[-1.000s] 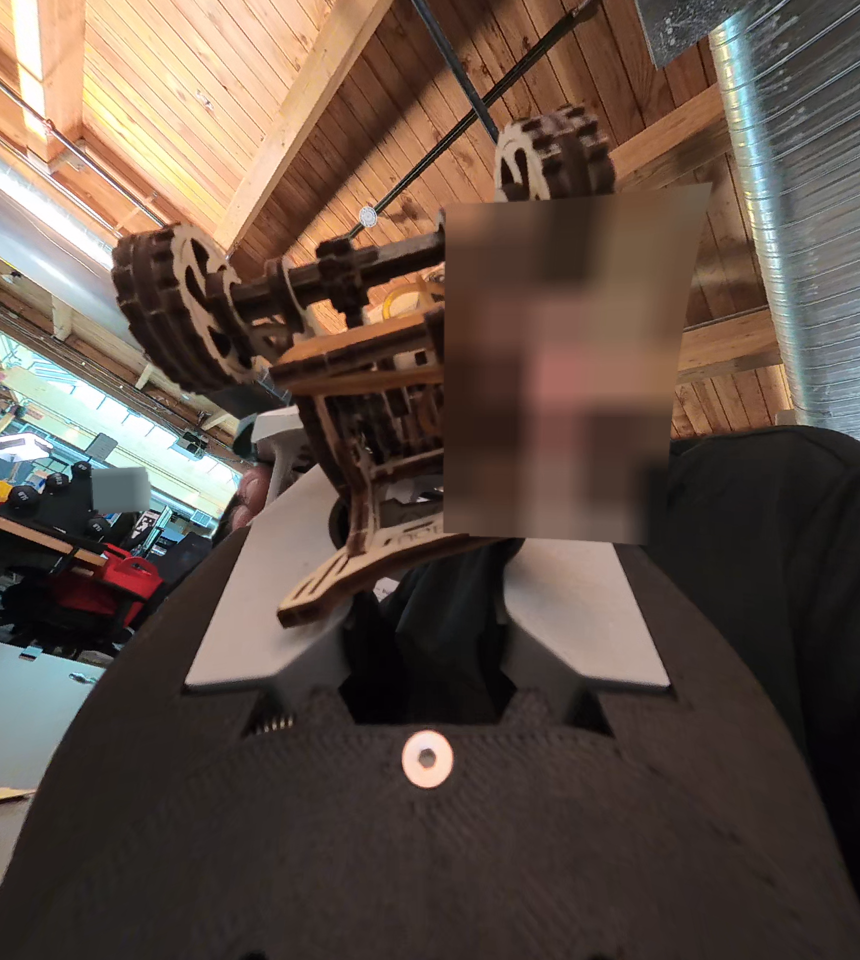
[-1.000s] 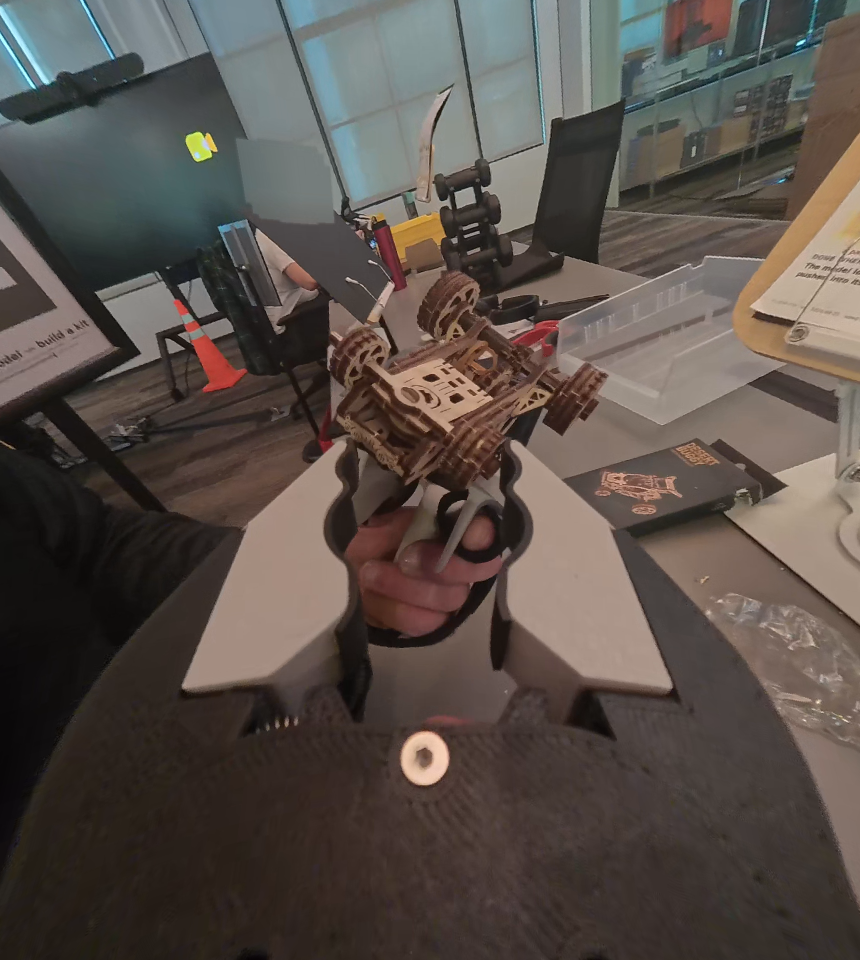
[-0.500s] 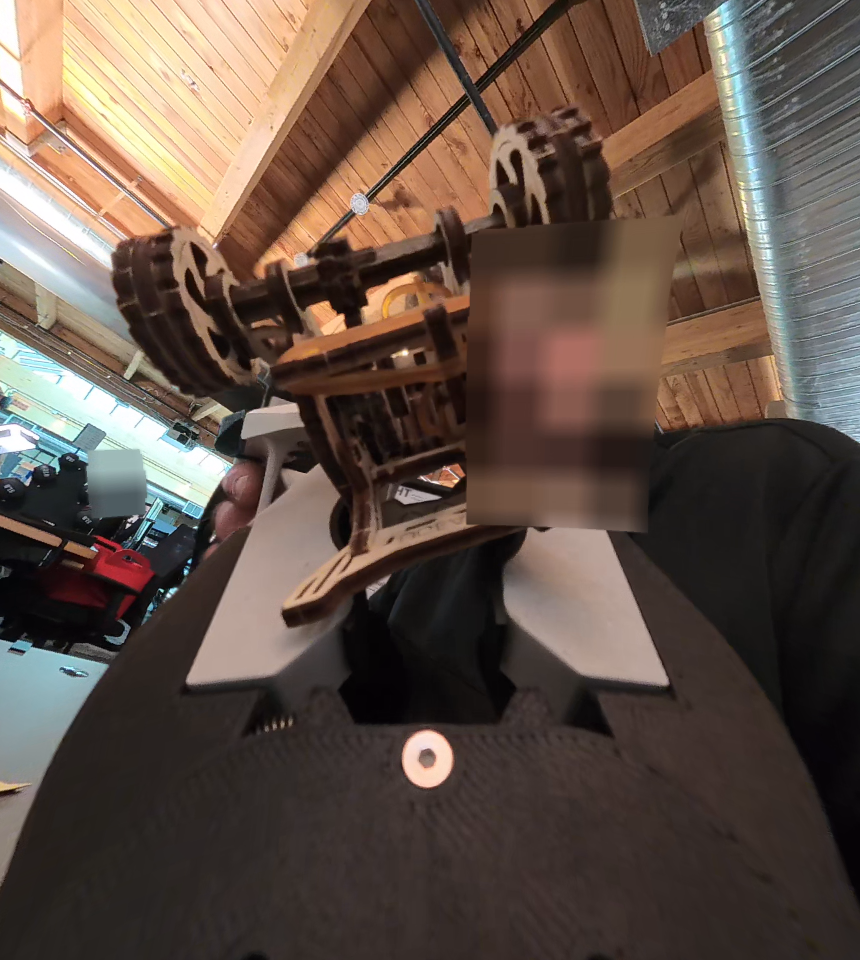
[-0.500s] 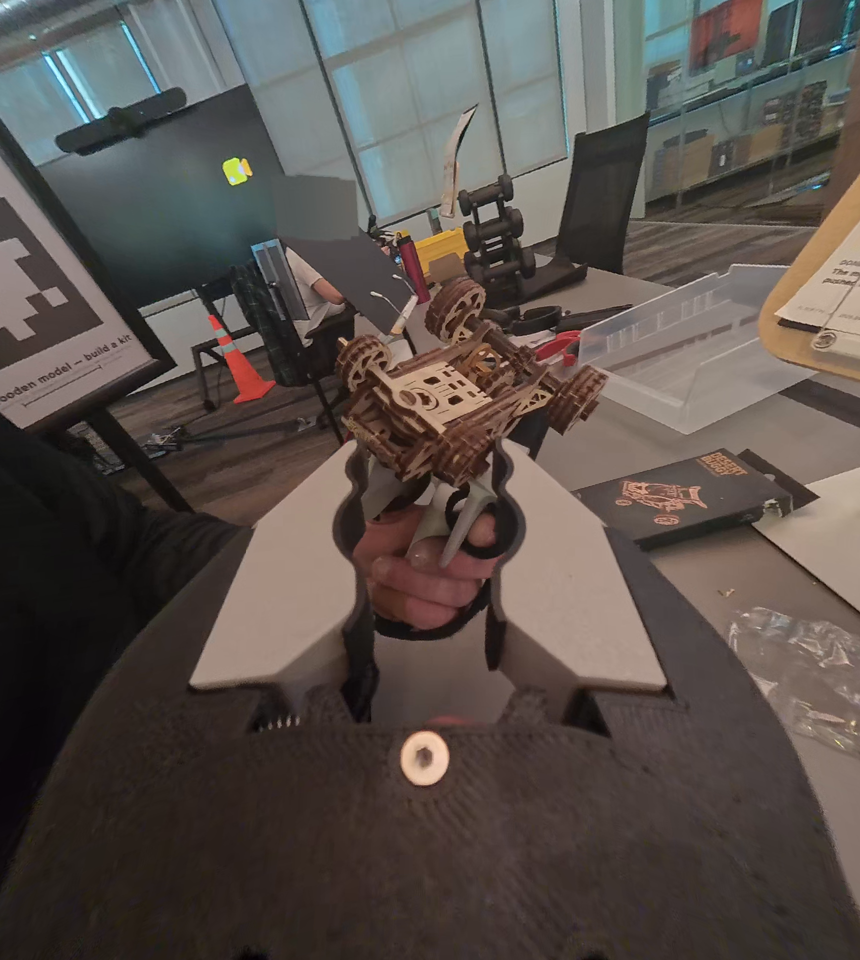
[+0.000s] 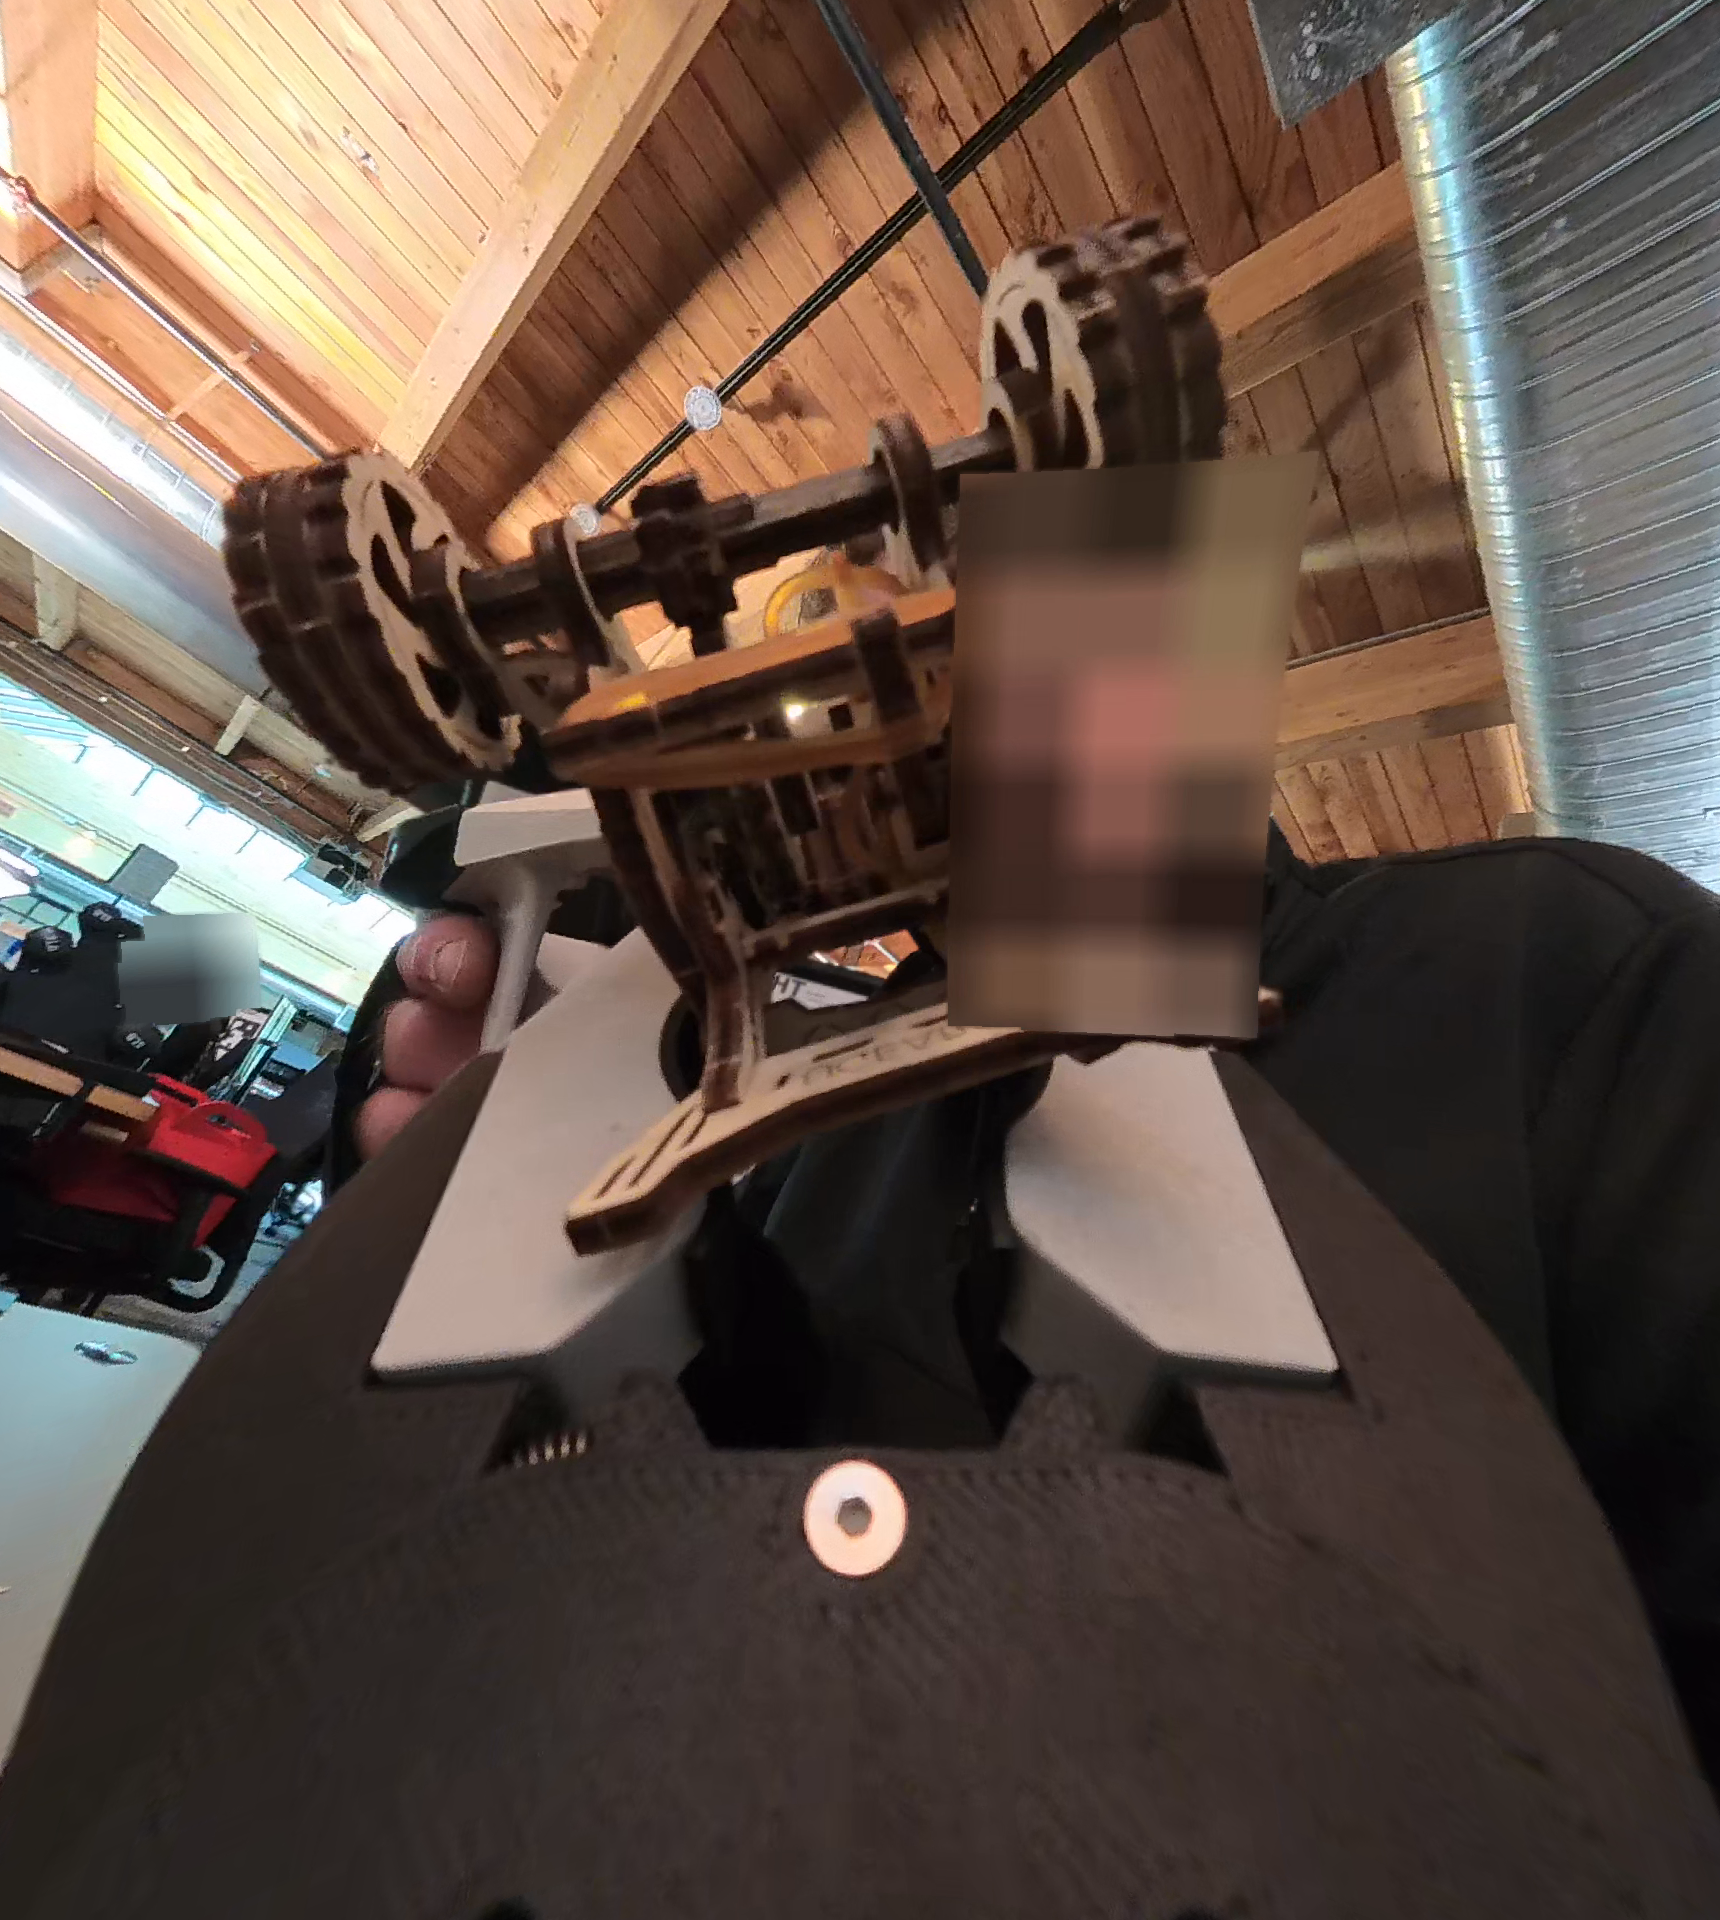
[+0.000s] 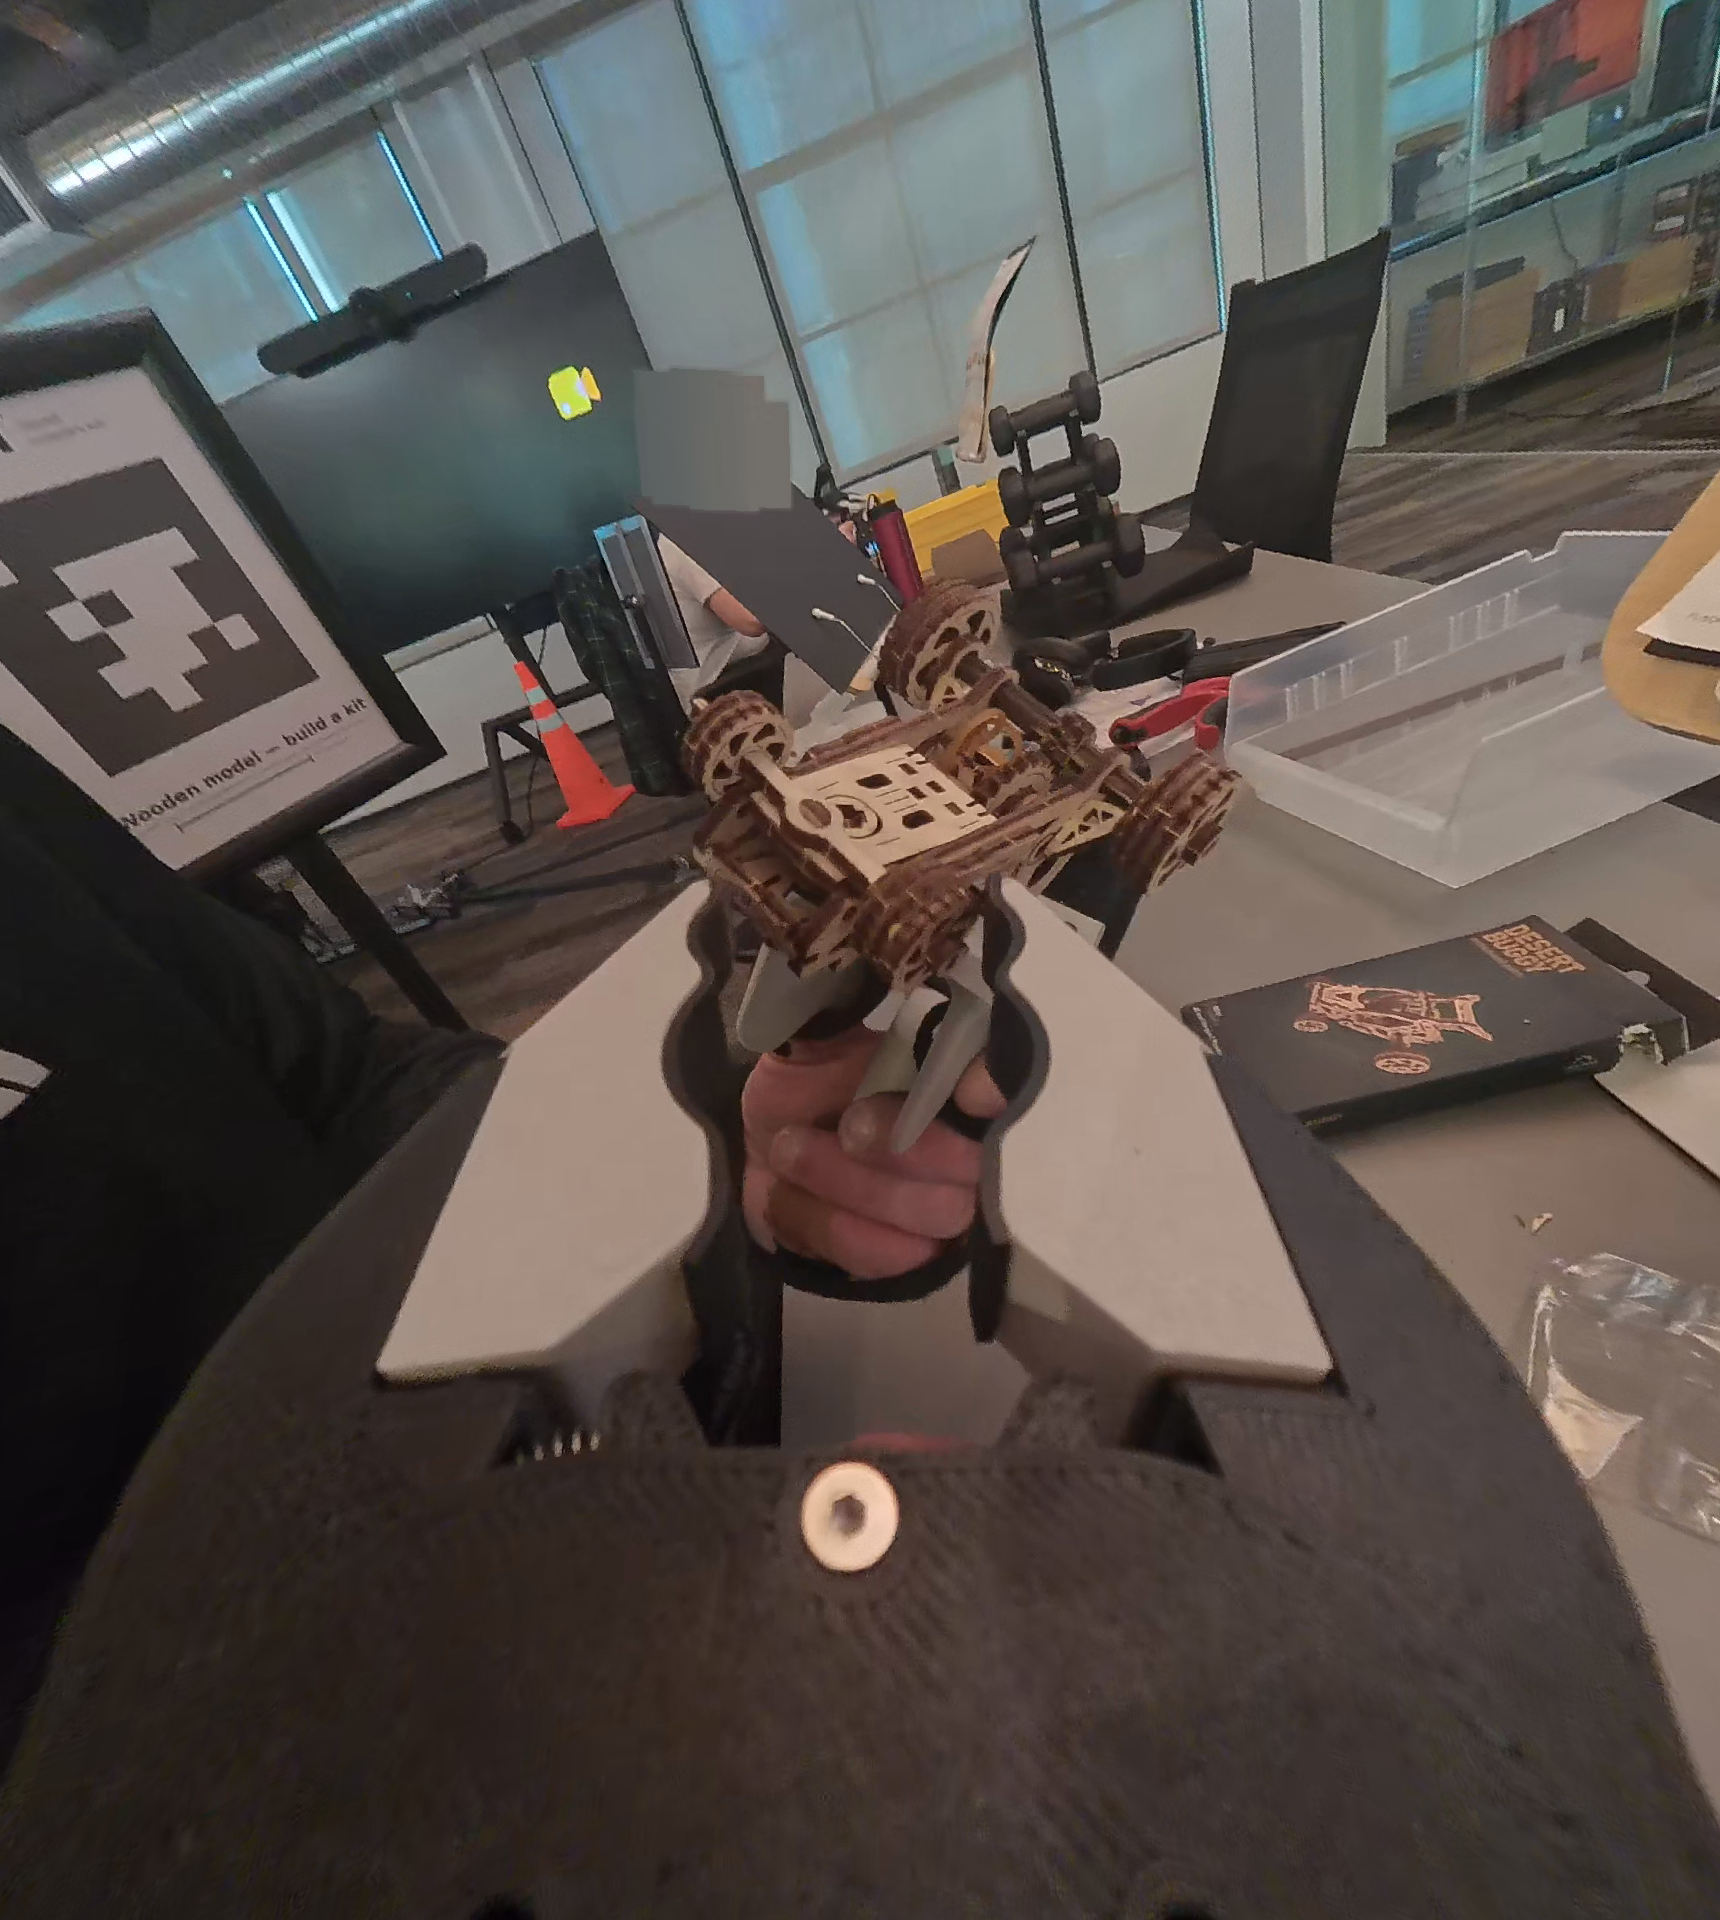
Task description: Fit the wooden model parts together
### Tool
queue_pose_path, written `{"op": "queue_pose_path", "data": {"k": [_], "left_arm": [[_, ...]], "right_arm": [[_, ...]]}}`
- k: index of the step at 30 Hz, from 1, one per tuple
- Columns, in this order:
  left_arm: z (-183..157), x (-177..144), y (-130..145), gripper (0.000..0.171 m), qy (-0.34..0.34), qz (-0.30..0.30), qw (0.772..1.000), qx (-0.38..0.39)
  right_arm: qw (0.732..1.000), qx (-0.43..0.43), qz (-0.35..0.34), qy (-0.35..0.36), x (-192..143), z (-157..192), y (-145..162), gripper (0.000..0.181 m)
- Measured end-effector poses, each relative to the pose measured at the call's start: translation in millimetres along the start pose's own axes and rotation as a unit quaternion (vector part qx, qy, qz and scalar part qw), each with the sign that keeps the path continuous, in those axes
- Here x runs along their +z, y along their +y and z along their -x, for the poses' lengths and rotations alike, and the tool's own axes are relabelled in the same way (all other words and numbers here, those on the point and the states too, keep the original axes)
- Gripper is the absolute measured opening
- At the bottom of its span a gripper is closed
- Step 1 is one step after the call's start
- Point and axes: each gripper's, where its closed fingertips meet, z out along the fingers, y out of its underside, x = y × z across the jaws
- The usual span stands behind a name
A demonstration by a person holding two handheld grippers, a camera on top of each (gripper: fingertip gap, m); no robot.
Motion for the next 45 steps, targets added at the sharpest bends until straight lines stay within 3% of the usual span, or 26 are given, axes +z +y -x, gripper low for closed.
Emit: {"op": "queue_pose_path", "data": {"k": [7,18,21,23,28,34,37,40,45], "left_arm": [[-2,1,-4,0.046,0.004,-0.004,1.0,0.004],[-1,-2,-7,0.046,-0.002,-0.012,1.0,0.007],[4,-4,-6,0.046,-0.026,-0.003,0.999,0.02],[5,-7,-9,0.046,-0.043,0.001,0.999,0.034],[10,-7,-9,0.046,-0.09,0.021,0.993,0.073],[18,-6,-8,0.046,-0.133,0.039,0.984,0.113],[22,-7,-6,0.046,-0.161,0.055,0.976,0.137],[23,-3,-4,0.046,-0.173,0.074,0.97,0.154],[26,2,-3,0.047,-0.205,0.105,0.956,0.18]], "right_arm": [[1.0,0.022,-0.011,0.01,-9,-9,1,0.018],[0.999,0.031,-0.01,0.014,-5,-15,2,0.017],[0.999,0.035,-0.007,0.021,-7,-19,4,0.019],[0.998,0.054,-0.021,0.02,-12,-22,0,0.04],[0.998,0.067,0.0,0.013,0,-14,7,0.069],[0.995,0.076,-0.012,0.063,7,-20,7,0.064],[0.994,0.091,-0.024,0.046,10,-18,8,0.081],[0.992,0.109,-0.045,0.043,6,-21,5,0.064],[0.991,0.112,-0.072,0.027,0,-22,2,0.062]]}}
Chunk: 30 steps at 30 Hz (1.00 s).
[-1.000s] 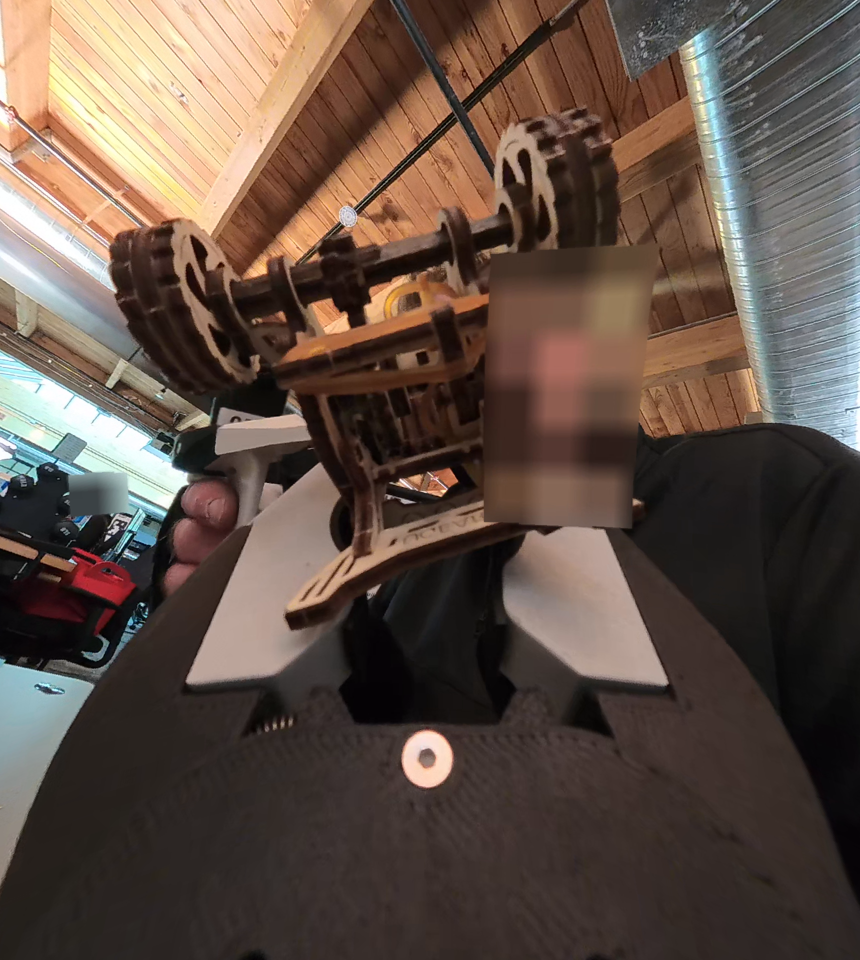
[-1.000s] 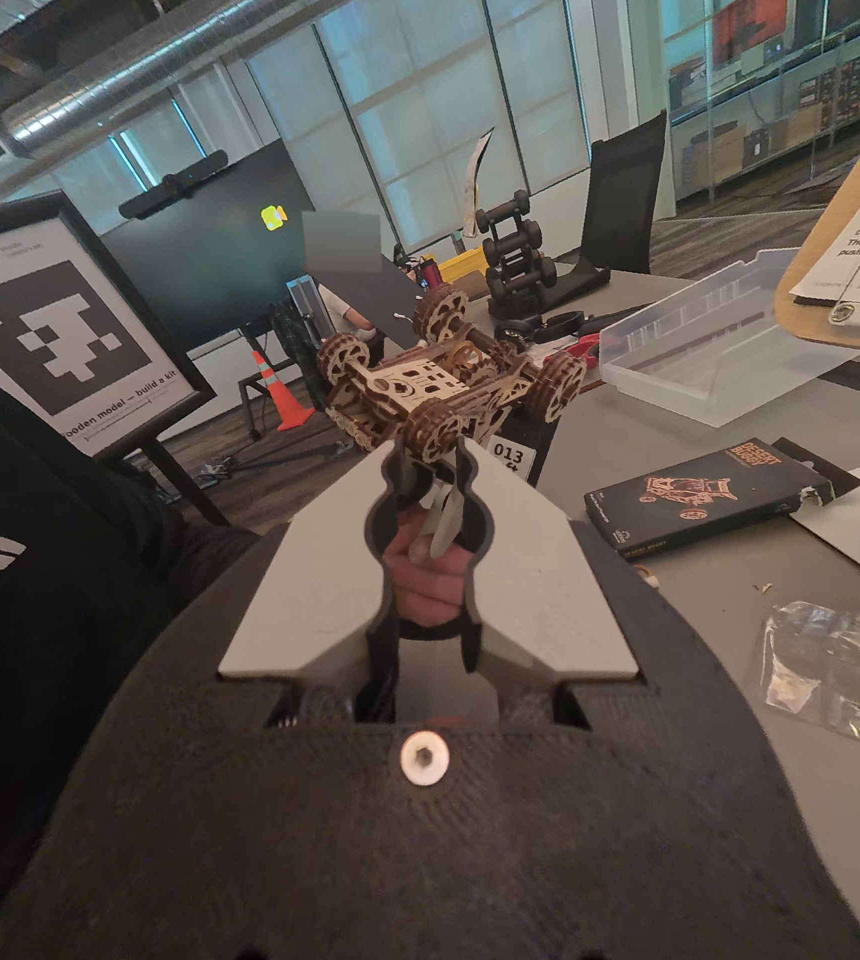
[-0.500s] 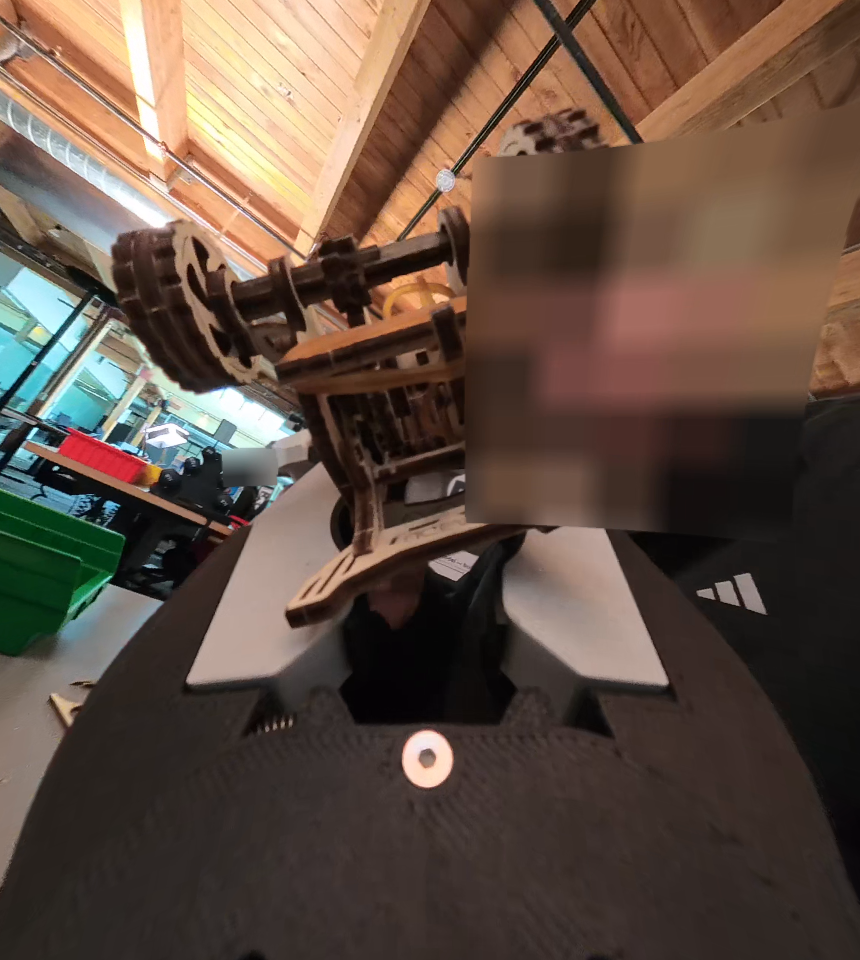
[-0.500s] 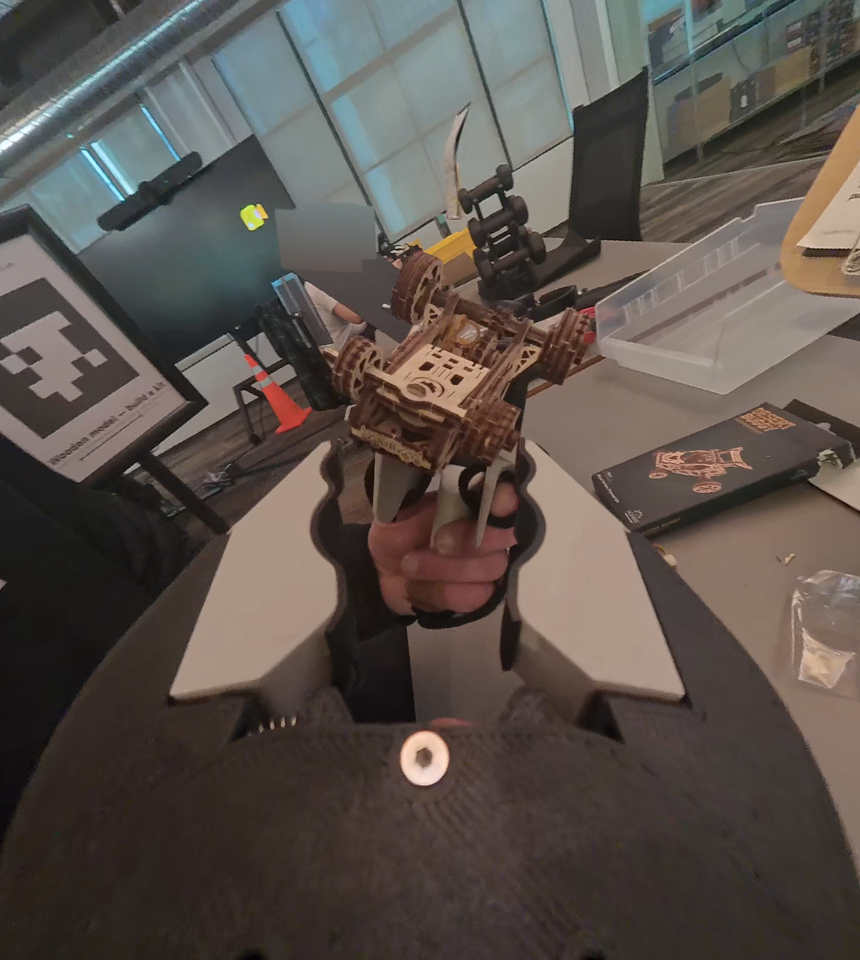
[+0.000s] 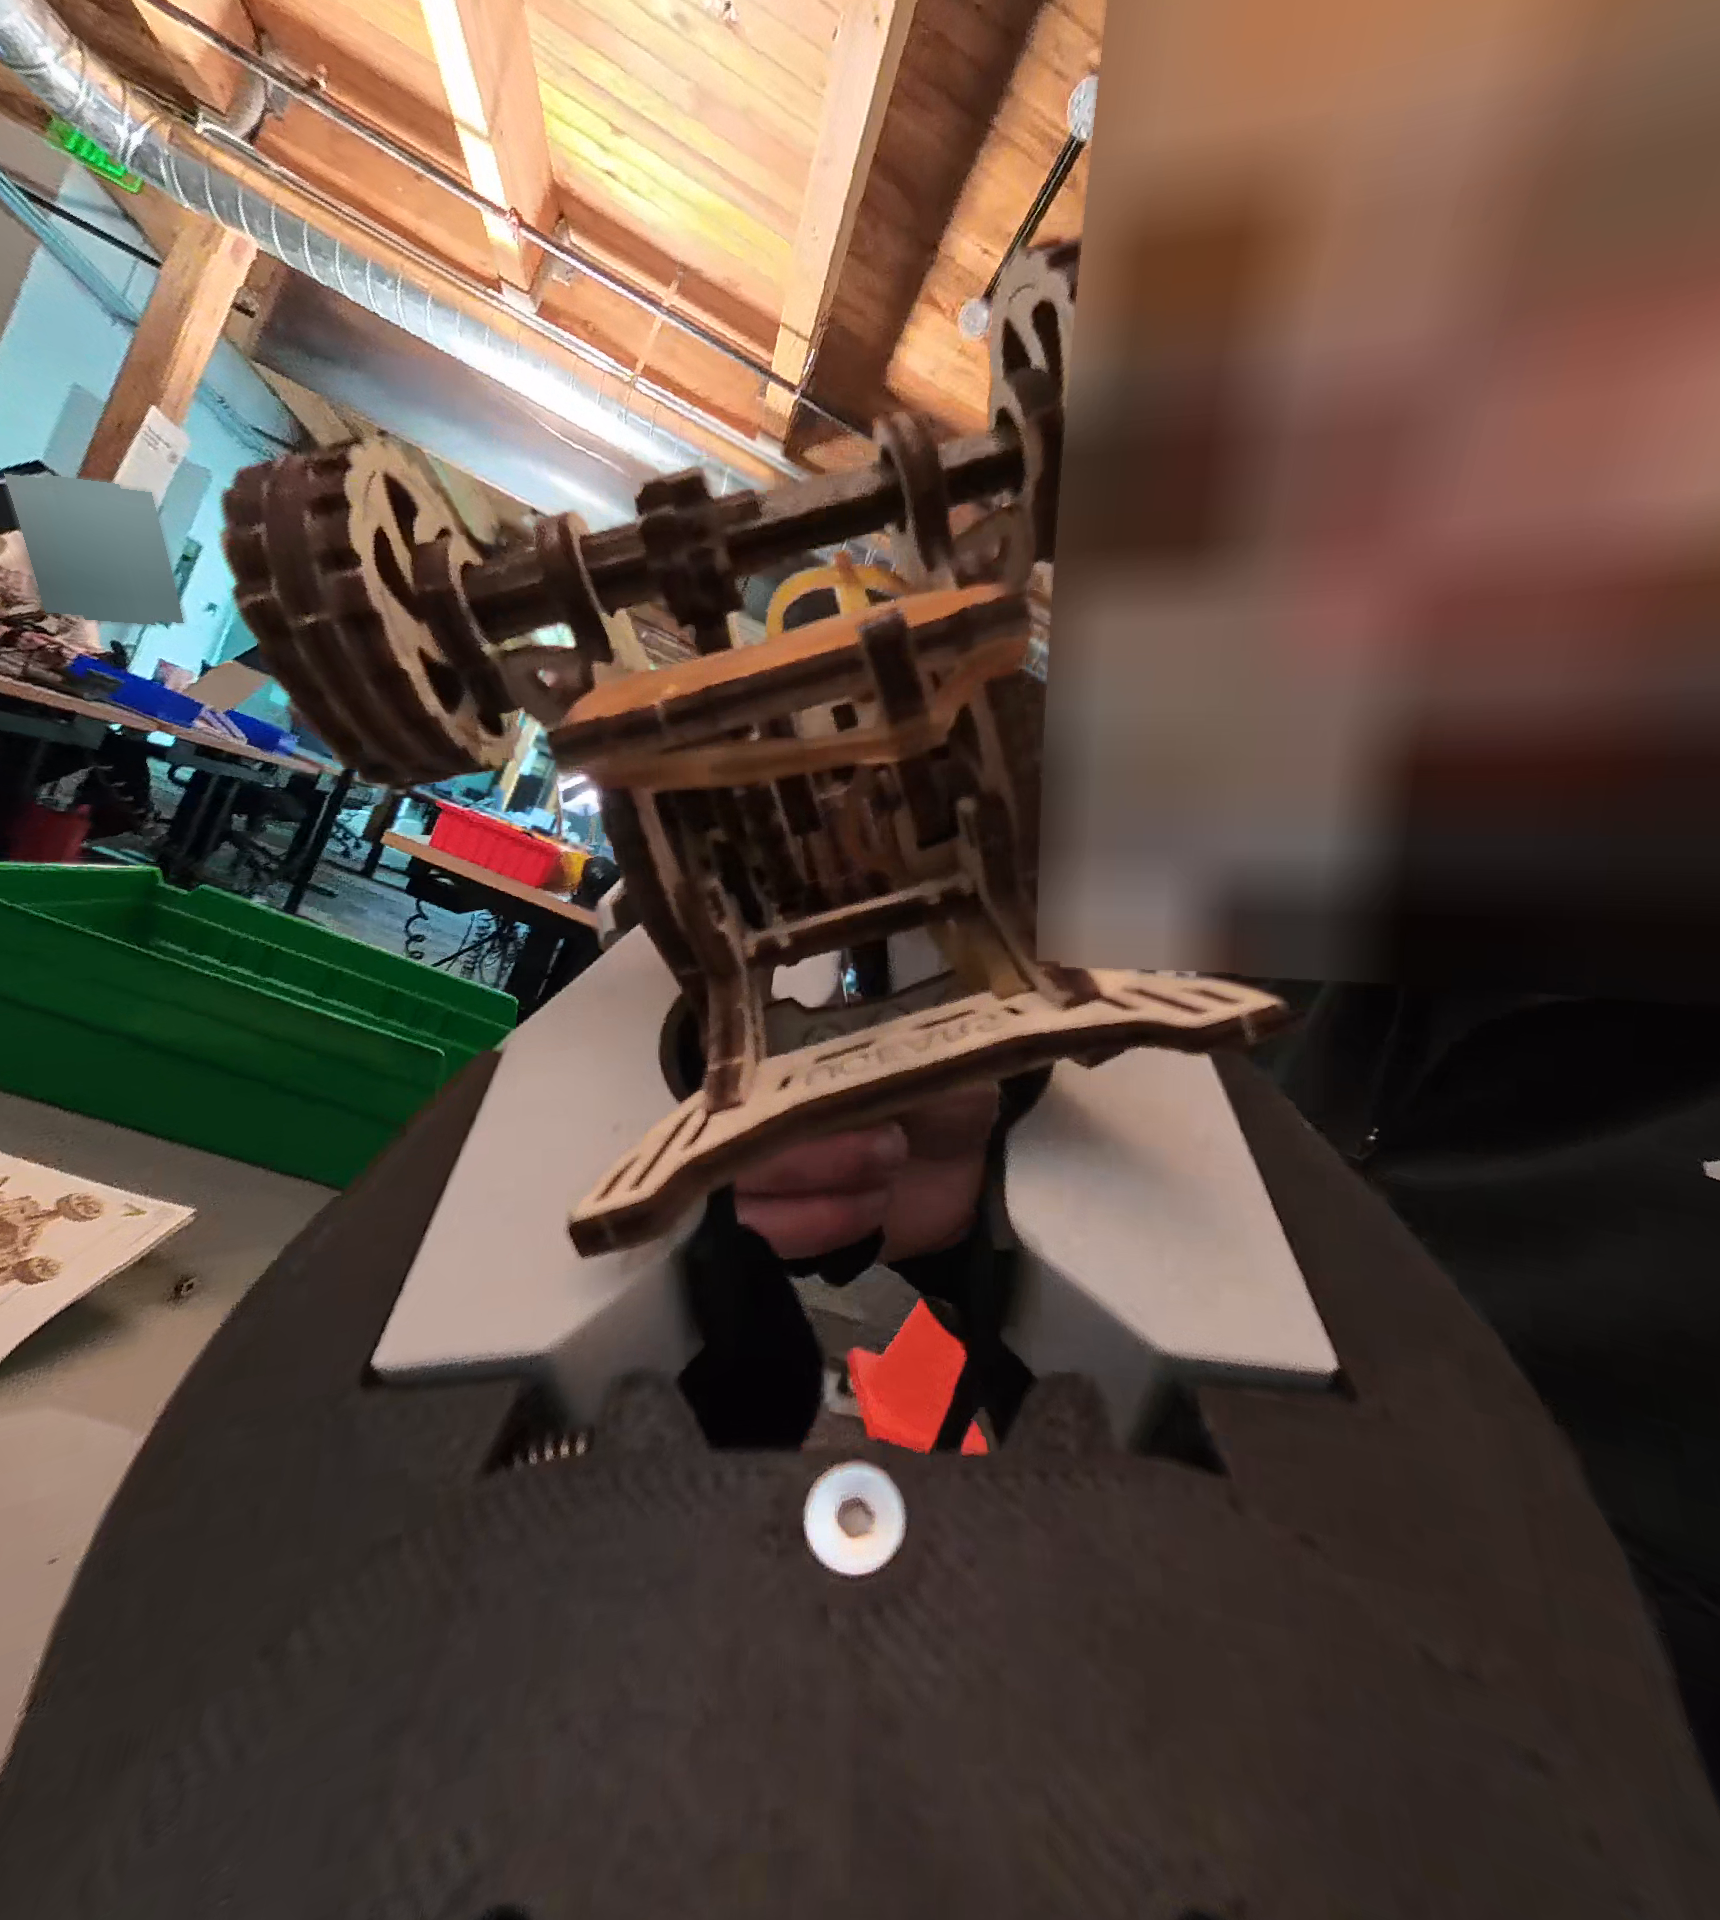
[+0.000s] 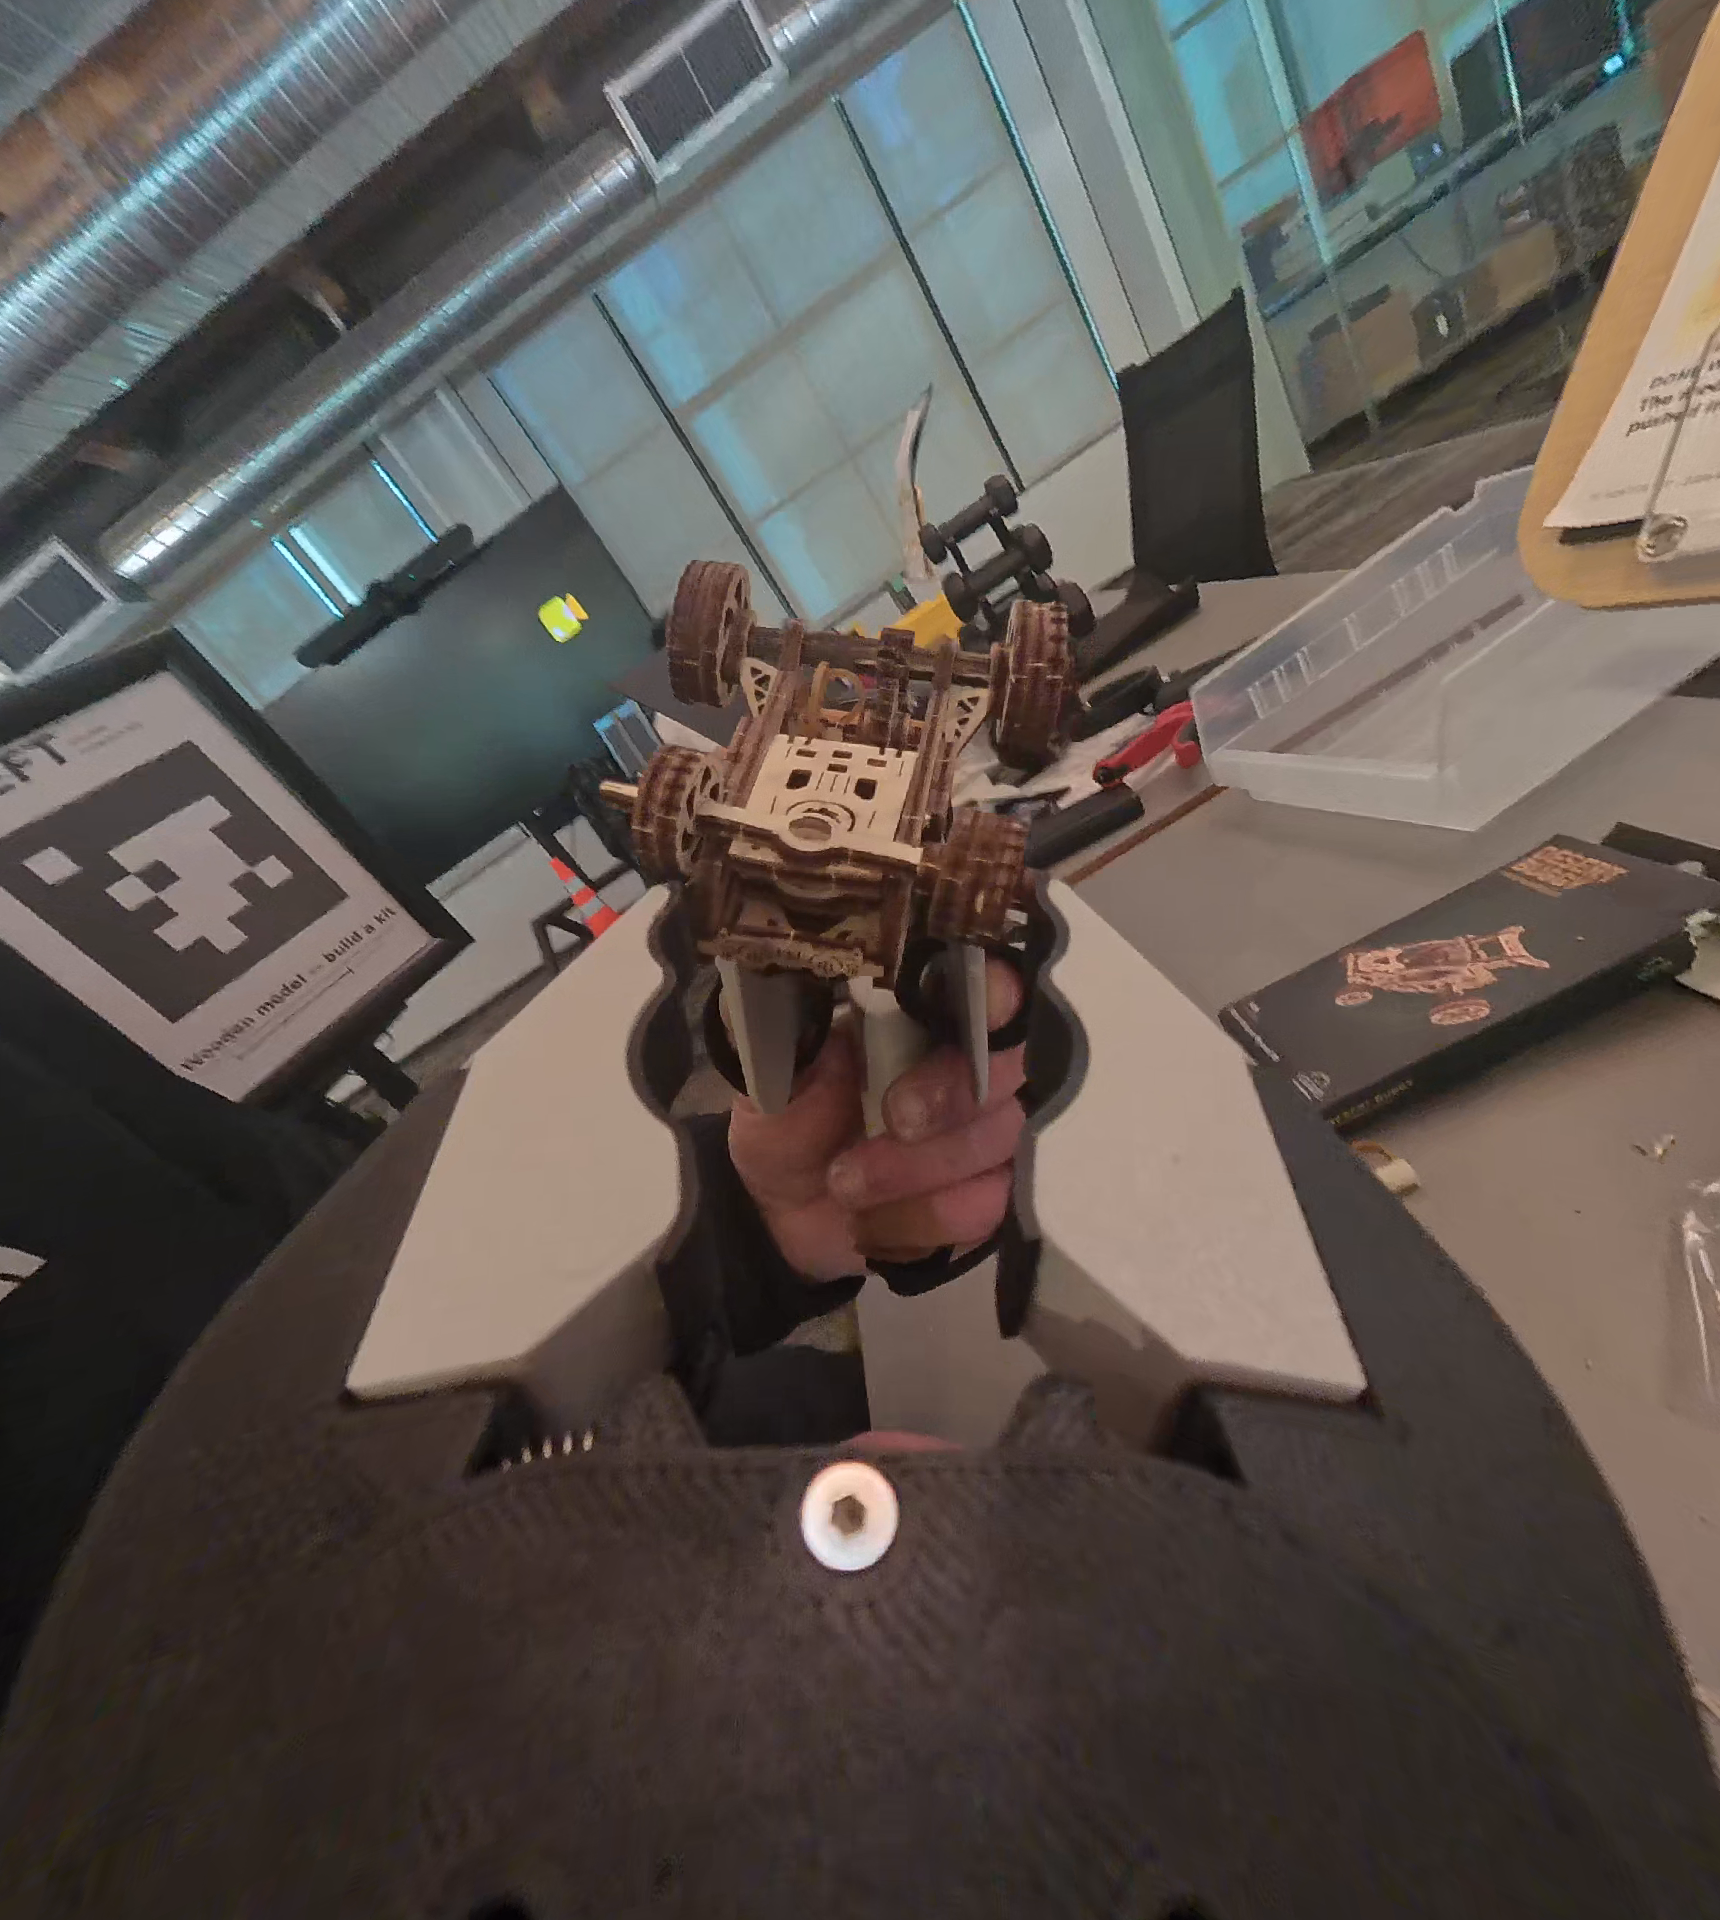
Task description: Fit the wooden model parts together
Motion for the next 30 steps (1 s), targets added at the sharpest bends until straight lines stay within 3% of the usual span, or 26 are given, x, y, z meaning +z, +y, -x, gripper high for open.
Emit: {"op": "queue_pose_path", "data": {"k": [5,10,14,19,21,23,27,30], "left_arm": [[-7,12,-1,0.049,-0.016,0.033,0.999,0.028],[-4,7,2,0.072,-0.037,0.05,0.998,0.008],[-2,-25,21,0.089,-0.081,0.085,0.992,-0.036],[-1,-72,20,0.104,-0.148,0.088,0.984,-0.038],[7,-73,35,0.115,-0.166,0.132,0.976,-0.046],[17,-75,56,0.108,-0.179,0.178,0.967,-0.044],[27,-89,77,0.105,-0.179,0.211,0.96,-0.048],[33,-108,90,0.084,-0.186,0.249,0.95,-0.027]], "right_arm": [[0.997,0.018,-0.043,-0.067,-8,9,-10,0.062],[0.995,0.017,-0.046,-0.088,-15,7,-12,0.061],[0.996,0.015,-0.028,-0.087,-25,-4,-7,0.06],[0.996,0.012,0.012,-0.089,-29,-19,14,0.06],[0.995,0.015,0.033,-0.088,-24,-24,26,0.06],[0.994,0.008,0.061,-0.094,-17,-26,44,0.06],[0.991,-0.008,0.09,-0.094,-12,-38,64,0.06],[0.987,-0.047,0.129,-0.08,-10,-50,83,0.061]]}}
